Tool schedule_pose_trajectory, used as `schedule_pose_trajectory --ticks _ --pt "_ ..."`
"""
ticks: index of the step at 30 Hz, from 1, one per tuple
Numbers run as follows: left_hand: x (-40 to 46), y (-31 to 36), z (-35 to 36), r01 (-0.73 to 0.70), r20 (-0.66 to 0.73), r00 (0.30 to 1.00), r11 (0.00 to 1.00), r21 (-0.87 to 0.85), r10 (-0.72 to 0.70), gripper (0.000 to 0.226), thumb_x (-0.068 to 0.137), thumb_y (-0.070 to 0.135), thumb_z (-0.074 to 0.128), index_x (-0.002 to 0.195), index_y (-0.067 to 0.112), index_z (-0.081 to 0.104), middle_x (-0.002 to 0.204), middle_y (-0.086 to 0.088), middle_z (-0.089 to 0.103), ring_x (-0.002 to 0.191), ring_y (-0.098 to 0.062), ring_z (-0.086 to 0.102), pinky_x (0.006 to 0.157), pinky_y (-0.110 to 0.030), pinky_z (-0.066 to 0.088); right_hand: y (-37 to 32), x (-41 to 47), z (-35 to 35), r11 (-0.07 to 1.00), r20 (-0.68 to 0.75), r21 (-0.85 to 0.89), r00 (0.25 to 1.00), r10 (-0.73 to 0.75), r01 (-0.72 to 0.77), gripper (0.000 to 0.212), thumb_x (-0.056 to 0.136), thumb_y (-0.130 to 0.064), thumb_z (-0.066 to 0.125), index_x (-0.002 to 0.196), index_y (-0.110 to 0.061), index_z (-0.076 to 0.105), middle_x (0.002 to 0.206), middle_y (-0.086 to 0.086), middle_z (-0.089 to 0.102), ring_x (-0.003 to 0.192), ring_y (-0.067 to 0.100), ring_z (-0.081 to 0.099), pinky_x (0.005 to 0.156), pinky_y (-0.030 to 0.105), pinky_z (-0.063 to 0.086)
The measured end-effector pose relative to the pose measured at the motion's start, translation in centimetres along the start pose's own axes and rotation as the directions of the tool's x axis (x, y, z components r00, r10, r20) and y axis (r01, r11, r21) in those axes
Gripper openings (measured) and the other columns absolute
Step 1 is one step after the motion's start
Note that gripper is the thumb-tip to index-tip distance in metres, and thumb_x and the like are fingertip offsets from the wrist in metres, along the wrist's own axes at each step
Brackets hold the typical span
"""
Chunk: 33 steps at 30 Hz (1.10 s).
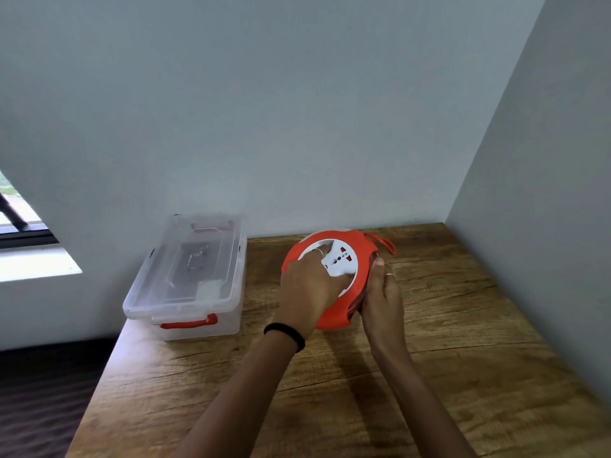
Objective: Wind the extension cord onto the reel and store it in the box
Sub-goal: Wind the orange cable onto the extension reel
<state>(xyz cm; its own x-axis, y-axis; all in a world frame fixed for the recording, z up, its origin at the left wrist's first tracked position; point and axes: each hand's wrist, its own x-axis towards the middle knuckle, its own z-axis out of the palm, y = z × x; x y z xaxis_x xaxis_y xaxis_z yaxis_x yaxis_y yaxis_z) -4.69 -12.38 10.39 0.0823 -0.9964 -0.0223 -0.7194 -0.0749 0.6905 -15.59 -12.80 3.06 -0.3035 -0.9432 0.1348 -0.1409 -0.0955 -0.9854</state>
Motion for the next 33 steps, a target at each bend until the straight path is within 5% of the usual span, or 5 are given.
schedule_pose_trajectory --ticks 7,18,23,29,33 --pt "0.2 0.2 -1.3 -0.190 0.082 0.980 0.970 0.150 0.180 0.064 0.089 0.041 0.059 0.146 0.026 0.035 0.139 0.000 0.053 0.126 -0.019 0.048 0.098 -0.027 0.039 -2.0 0.3 -0.8 0.996 -0.023 0.090 1.000 0.019 -0.017 0.047 0.100 -0.046 0.032 0.074 -0.017 0.059 0.055 -0.012 0.060 0.055 0.001 0.057 0.054 0.015 0.043" --pt "1.4 -0.4 -3.8 -0.359 0.293 0.922 0.842 0.402 0.253 0.067 0.086 0.046 0.060 0.146 0.029 0.036 0.145 0.003 0.047 0.132 -0.020 0.041 0.105 -0.031 0.036 -2.4 0.3 -1.1 0.963 0.144 0.214 0.981 0.132 -0.162 0.056 0.099 -0.048 0.033 0.091 -0.001 0.062 0.080 0.013 0.066 0.072 0.018 0.064 0.068 0.034 0.053" --pt "1.4 -1.7 -3.8 -0.319 0.222 0.944 0.849 0.421 0.244 0.071 0.072 0.055 0.065 0.138 0.035 0.048 0.131 0.006 0.059 0.124 -0.020 0.050 0.097 -0.036 0.046 -2.0 1.6 -2.3 0.987 0.257 -0.092 0.955 0.151 -0.131 0.054 0.097 -0.048 0.039 0.083 0.001 0.057 0.054 0.010 0.053 0.037 0.011 0.044 0.038 0.019 0.033" --pt "0.6 -3.6 -3.2 -0.307 0.233 0.947 0.846 0.437 0.223 0.069 0.072 0.049 0.070 0.136 0.039 0.048 0.134 0.007 0.055 0.131 -0.019 0.042 0.099 -0.040 0.046 -1.3 3.8 -3.3 0.847 0.099 -0.511 0.989 -0.114 0.149 0.057 0.083 -0.048 0.063 0.131 -0.021 0.046 0.081 0.000 0.062 0.074 0.016 0.060 0.066 0.036 0.051" --pt "0.4 -4.0 -2.9 -0.326 0.237 0.942 0.818 0.473 0.238 0.070 0.074 0.050 0.069 0.138 0.036 0.045 0.134 0.006 0.056 0.127 -0.020 0.045 0.098 -0.040 0.046 -2.4 5.6 -3.5 0.714 0.200 -0.563 0.907 -0.370 0.415 0.021 0.085 -0.033 0.065 0.086 -0.012 0.071 0.080 0.007 0.062 0.070 0.016 0.058 0.063 0.033 0.048"
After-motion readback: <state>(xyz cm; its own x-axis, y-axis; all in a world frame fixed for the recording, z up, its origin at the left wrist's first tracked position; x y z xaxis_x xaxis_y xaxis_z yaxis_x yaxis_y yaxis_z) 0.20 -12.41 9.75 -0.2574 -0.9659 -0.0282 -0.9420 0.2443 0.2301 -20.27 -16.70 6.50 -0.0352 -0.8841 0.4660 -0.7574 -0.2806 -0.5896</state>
